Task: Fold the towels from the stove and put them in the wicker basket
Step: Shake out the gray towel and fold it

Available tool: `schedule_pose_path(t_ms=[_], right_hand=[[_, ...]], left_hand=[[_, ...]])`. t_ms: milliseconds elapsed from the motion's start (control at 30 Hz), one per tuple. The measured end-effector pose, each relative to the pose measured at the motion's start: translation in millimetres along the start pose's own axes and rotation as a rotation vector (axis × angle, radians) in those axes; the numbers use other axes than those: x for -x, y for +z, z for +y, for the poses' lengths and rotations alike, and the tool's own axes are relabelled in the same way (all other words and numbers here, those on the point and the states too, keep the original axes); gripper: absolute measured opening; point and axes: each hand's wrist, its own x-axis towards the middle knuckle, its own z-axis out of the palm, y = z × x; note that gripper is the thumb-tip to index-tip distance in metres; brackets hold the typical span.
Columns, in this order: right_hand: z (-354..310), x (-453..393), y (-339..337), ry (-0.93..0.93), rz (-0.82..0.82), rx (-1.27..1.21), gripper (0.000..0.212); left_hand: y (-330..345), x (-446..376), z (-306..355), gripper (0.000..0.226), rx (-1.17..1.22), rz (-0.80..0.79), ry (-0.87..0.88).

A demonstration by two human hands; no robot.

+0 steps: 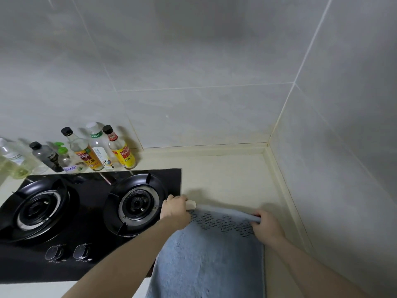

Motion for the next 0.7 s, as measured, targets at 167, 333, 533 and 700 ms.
schedule_pose_path(t_ms=[167, 333, 533, 700], right_hand=[[-22.9, -3.6, -30.9, -0.094, 0.163, -0.069, 0.034], [-50.0, 3.1, -54.7, -0.215, 0.258, -0.119, 0.027], [-40.7, 37.4, -50.7, -0.411, 0.274, 0.037, 0.039], [-0.1, 68.6, -32.6, -0.423, 0.246, 0.193, 0.046]], left_hand=[[-38.1, 11.4, -8.0, 0.03, 0.132, 0.104, -0.027], [-61.1, 34.0, -16.9, 0.025, 0.229, 0.211, -0.003], [-46.6, 80.0, -29.6, 0.017, 0.271, 0.19, 0.081], [-23.0, 127.6, -29.9, 0.028, 0.294, 0.137, 0.097]])
